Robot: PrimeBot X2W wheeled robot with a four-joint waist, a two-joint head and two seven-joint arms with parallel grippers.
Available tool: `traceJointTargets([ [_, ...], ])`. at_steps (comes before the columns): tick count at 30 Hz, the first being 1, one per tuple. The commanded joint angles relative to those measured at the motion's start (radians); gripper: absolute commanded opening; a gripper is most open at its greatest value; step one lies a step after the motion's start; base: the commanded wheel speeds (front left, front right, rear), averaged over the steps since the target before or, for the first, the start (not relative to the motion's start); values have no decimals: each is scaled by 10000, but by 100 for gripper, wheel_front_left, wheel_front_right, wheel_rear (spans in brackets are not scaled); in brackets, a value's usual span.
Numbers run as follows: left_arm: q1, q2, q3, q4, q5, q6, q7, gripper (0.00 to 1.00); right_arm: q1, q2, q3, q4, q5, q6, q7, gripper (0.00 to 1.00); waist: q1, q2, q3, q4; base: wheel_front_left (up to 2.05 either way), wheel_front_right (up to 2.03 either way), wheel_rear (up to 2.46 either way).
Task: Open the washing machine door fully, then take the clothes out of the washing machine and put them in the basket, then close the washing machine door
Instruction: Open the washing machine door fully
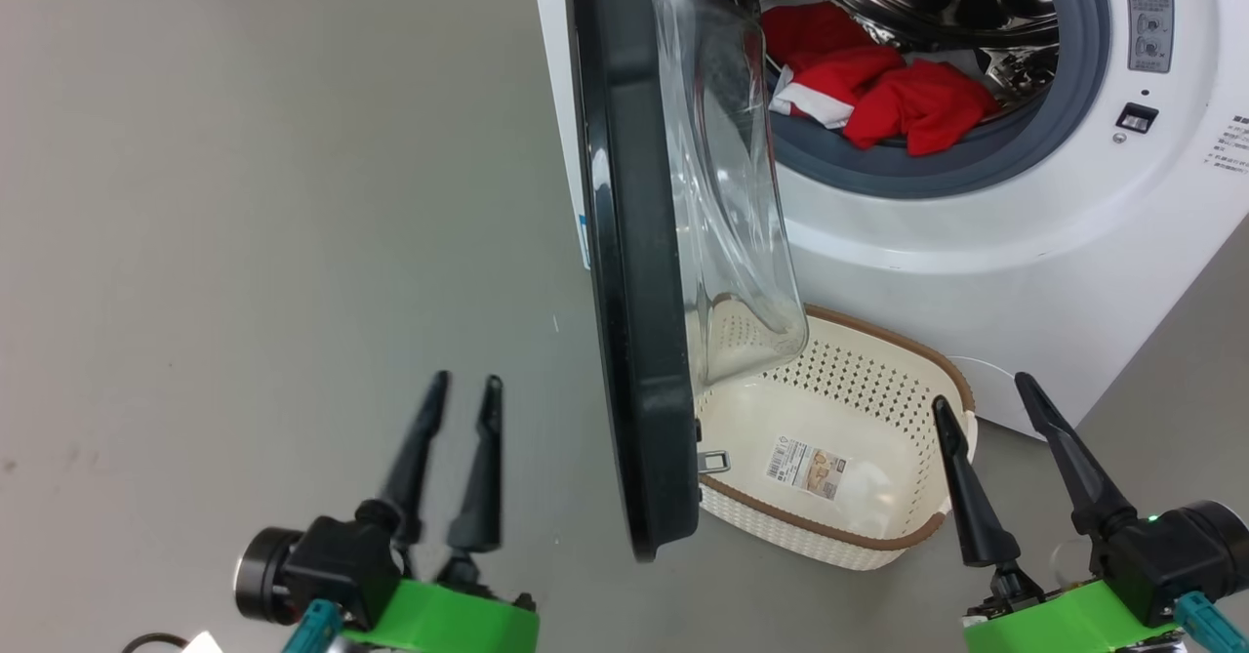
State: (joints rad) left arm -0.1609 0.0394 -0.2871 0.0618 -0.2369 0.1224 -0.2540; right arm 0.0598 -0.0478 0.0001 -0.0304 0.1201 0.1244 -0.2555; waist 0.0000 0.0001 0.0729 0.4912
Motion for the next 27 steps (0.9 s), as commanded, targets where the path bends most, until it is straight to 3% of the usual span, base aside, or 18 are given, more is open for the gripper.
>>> traceJointTargets([
  [1,-148,108,259,-348,138,-80,-78,0,-130,-24,143,-283,157,63,-62,100,0,-1,-11,5,0,0,0],
  [15,-736,108,-464,-2155,27,-274,-40,0,-91,-24,96,-176,455,63,-62,100,0,-1,-110,-90,0,0,0],
  [21,-1054,108,-1605,-3080,-669,-507,549,0,-134,-24,89,-157,545,63,-62,100,0,-1,-65,-179,0,0,0],
  [27,-1333,108,-2713,-2637,-835,-629,1381,0,-208,-24,123,-100,615,63,-62,100,0,-1,-1,-277,0,0,0],
])
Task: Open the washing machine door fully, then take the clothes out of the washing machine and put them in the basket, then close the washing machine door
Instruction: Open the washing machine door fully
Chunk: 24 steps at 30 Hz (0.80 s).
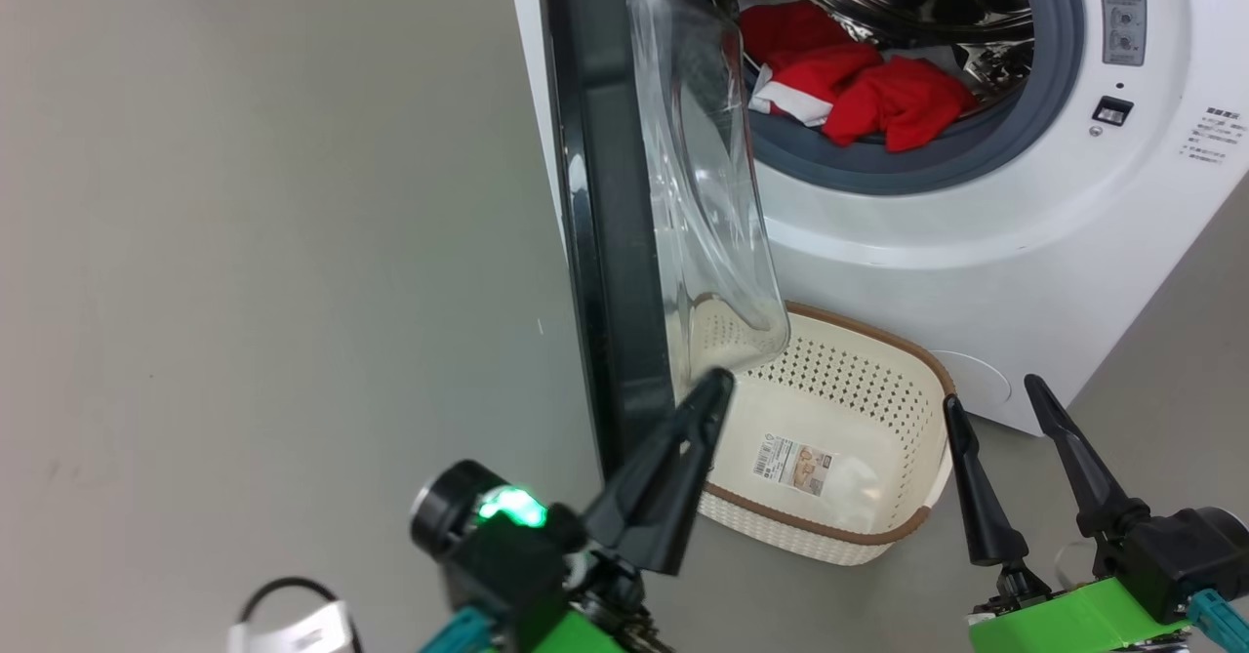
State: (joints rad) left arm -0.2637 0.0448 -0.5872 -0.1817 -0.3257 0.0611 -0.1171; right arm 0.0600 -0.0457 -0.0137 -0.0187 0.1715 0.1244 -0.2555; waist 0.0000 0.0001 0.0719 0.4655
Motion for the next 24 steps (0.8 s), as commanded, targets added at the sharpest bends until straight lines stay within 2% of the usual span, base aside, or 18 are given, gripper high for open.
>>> traceJointTargets([
  [1,-330,55,169,-24,118,-3,164,0,-225,-45,279,-202,114,63,-62,100,0,-1,13,-48,0,0,0],
  [9,-388,55,-183,1347,-145,247,861,0,-332,-45,340,-130,176,63,-62,100,0,-1,138,-297,0,0,0],
  [17,-680,112,102,2435,-164,788,470,0,-365,-45,385,-103,219,63,-62,100,0,-1,151,-444,0,0,0],
  [24,-738,296,350,2770,73,1214,301,0,-306,-45,340,-65,282,63,-62,100,0,-1,144,-383,0,0,0],
])
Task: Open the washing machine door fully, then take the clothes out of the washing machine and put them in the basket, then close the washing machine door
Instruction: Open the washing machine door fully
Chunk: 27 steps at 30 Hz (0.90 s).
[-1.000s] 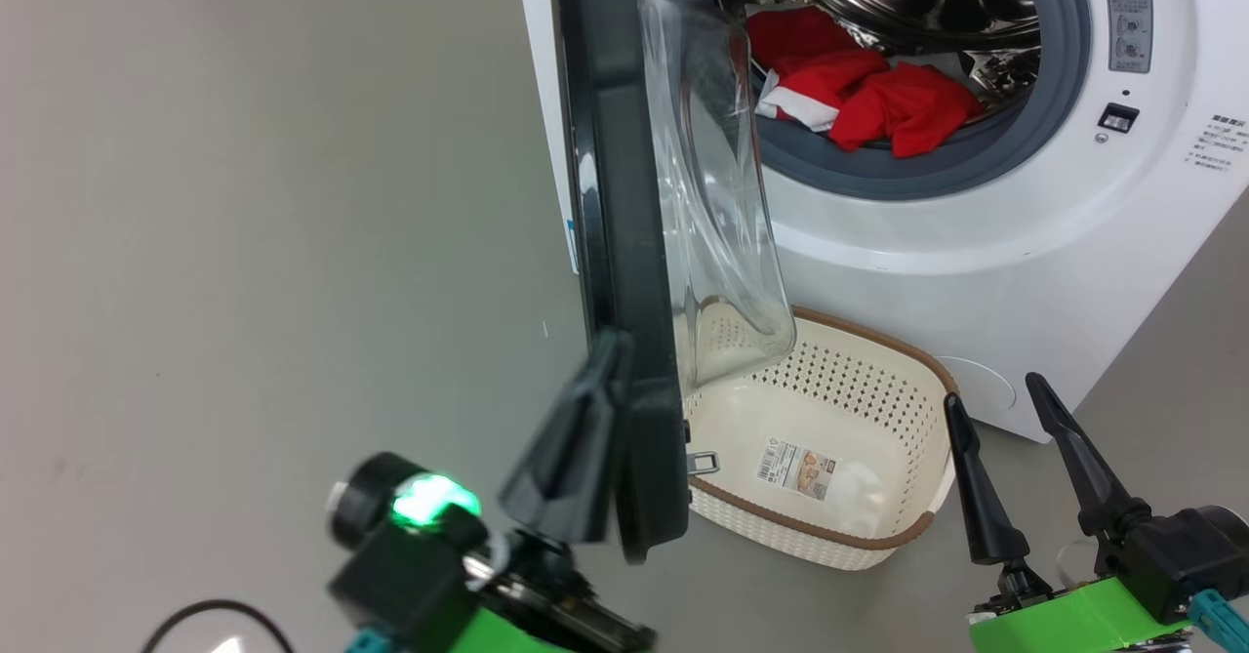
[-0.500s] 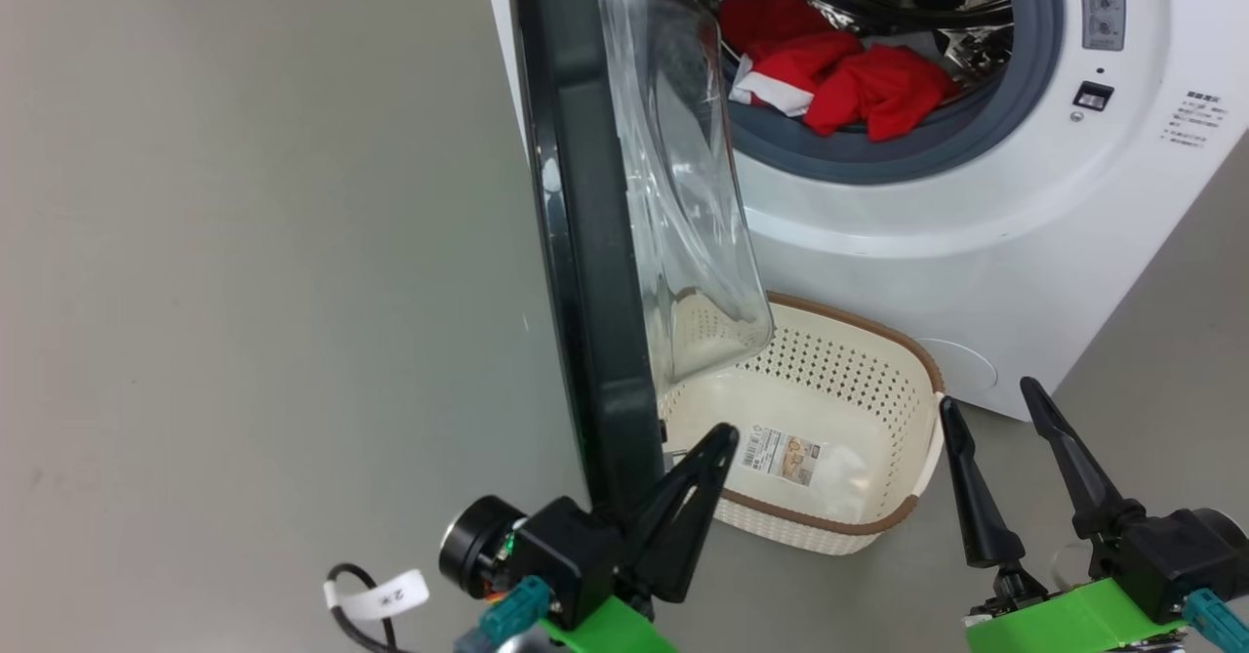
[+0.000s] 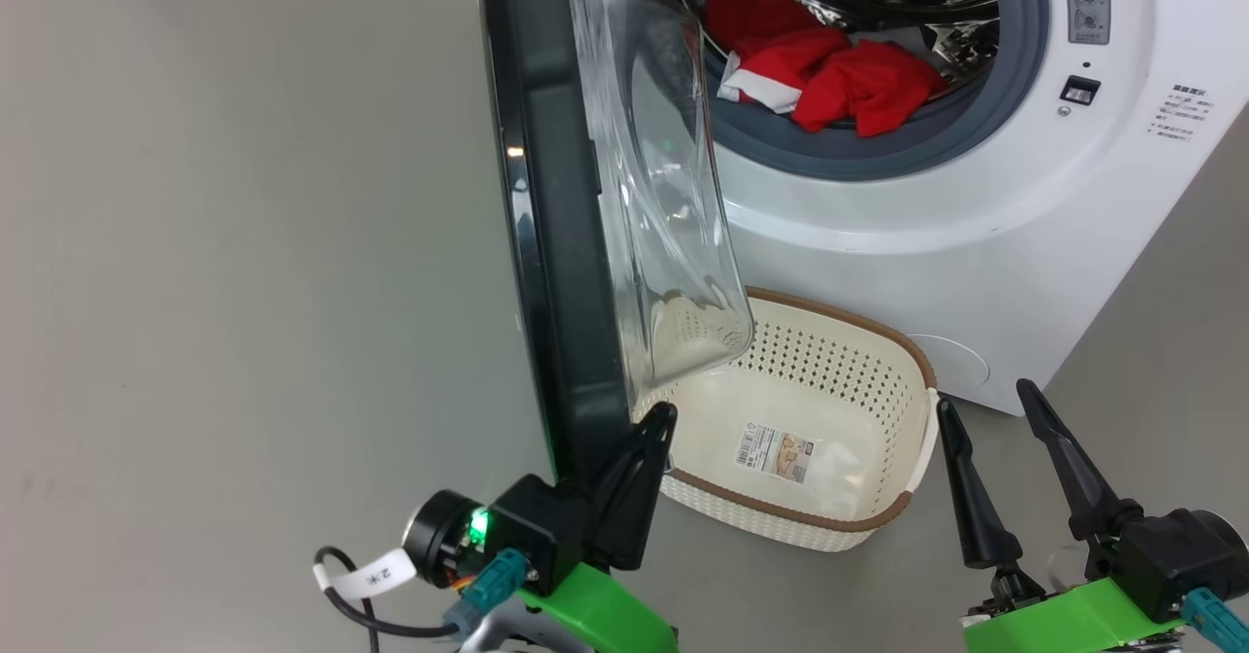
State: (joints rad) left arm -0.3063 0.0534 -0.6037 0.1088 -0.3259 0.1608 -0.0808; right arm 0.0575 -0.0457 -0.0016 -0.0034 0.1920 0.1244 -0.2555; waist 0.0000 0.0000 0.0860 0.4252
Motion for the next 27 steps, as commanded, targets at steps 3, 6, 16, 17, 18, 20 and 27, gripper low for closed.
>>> traceJointTargets([
  [3,-265,277,641,-170,72,377,-88,0,-290,-45,178,-214,80,63,-63,100,0,0,10,101,0,0,0],
  [6,-174,321,751,-242,-34,425,-155,0,-291,-45,119,-189,43,63,-63,100,0,0,10,251,0,0,0],
  [16,234,725,1243,-308,-129,908,-195,0,-324,-45,62,-86,16,63,-63,100,0,0,-48,625,0,0,0],
  [17,266,790,1307,-307,-121,968,-193,0,-318,-45,69,-85,17,63,-63,100,0,0,-47,651,0,0,0],
  [18,296,840,1374,-310,-136,1015,-197,0,-310,-45,74,-86,17,63,-63,100,0,0,-48,676,0,0,0],
  [20,332,939,1519,-315,-157,1115,-219,0,-290,-45,85,-85,27,63,-63,100,0,0,-47,725,0,0,0],
  [27,324,1169,2050,-212,-314,1421,-341,0,-337,-45,188,-56,-39,63,-63,100,0,0,-34,785,0,0,0],
])
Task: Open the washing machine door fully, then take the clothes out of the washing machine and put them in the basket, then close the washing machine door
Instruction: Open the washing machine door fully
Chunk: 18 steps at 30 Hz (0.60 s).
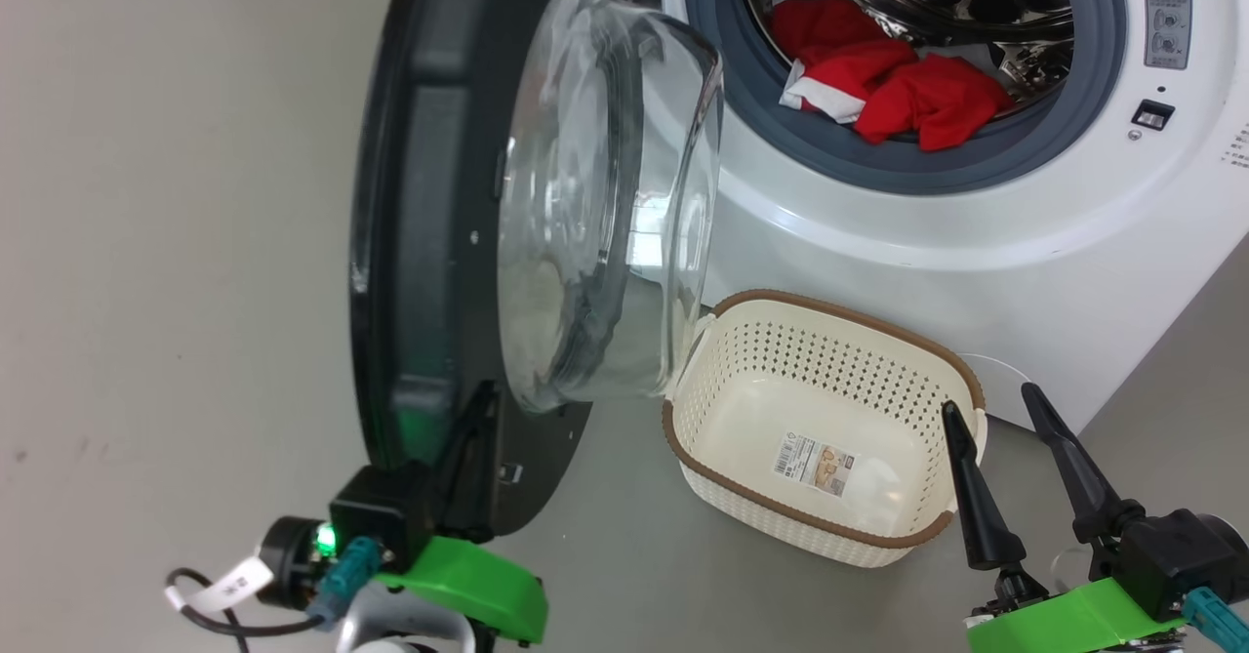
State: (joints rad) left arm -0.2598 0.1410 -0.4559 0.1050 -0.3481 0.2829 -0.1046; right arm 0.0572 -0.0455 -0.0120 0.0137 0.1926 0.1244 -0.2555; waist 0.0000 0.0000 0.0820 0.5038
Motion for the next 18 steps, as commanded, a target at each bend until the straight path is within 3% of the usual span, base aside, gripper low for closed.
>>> traceJointTargets([
  [1,-147,336,642,-140,-103,237,-126,0,-338,-47,298,-233,-59,63,-63,100,0,0,13,1,0,0,0],
  [9,-241,594,1346,472,-287,564,-573,0,-332,-47,419,-213,-217,63,-63,100,0,0,121,-20,0,0,0],
  [18,-643,588,2068,1409,-796,415,-1205,0,-355,-47,607,-159,-297,63,-63,100,0,0,166,-66,0,0,0],
])
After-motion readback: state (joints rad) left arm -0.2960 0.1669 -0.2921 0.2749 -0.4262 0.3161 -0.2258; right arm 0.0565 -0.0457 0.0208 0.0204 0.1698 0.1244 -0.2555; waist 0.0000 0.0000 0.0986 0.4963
